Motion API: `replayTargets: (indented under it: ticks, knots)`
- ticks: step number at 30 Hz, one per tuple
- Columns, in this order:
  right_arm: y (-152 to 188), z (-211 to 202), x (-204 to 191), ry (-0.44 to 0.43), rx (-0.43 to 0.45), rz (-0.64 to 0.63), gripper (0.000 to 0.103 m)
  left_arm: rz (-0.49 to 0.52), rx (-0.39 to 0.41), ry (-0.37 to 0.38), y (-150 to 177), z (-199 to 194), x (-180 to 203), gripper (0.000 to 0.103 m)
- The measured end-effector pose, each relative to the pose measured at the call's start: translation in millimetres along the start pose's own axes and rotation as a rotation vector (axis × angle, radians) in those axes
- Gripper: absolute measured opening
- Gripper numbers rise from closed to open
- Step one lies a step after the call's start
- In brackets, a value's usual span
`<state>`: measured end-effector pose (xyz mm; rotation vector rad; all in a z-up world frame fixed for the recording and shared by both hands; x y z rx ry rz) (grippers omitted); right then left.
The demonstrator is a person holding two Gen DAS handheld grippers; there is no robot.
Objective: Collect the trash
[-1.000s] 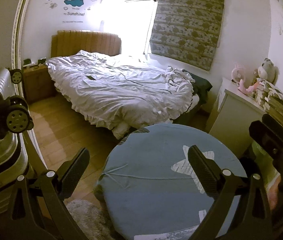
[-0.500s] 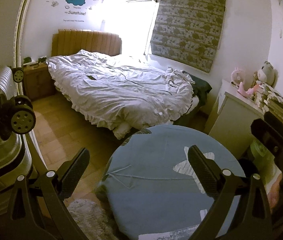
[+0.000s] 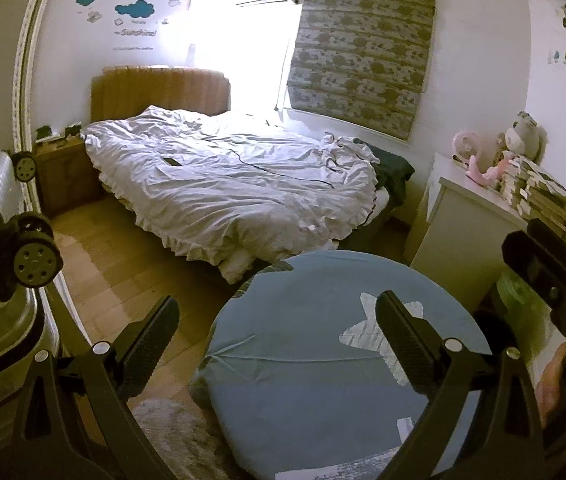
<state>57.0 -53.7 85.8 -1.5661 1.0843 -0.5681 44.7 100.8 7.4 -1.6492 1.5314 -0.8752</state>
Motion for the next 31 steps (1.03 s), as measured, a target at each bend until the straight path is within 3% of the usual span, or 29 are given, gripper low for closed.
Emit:
replayTargets:
  ticks: [10,20,31]
  knots:
    - [2.2,-15.7,19.1,-0.002,0.022,0.053,0.098,0.041,-0.019,0.036,0.3,-0.8,23.2,0.098]
    - [13.6,-33.0,48.5,0.005,0.023,0.111,0.098,0.078,-0.039,0.12,4.4,1.2,56.8,0.098]
    - [21.4,-54.7,74.5,0.018,0.008,0.124,0.098,0.086,-0.033,0.079,8.8,-11.6,90.3,0.098]
Point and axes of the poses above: each gripper's, at about its wrist camera, not at the fingertips, and z roughly the way its jaws point, x to its right, y to its underside, the point moved 4 cm from there along z, roughly the way its jaws point, and after that the axes turned 10 degrees about z, right-handed, at the moved point
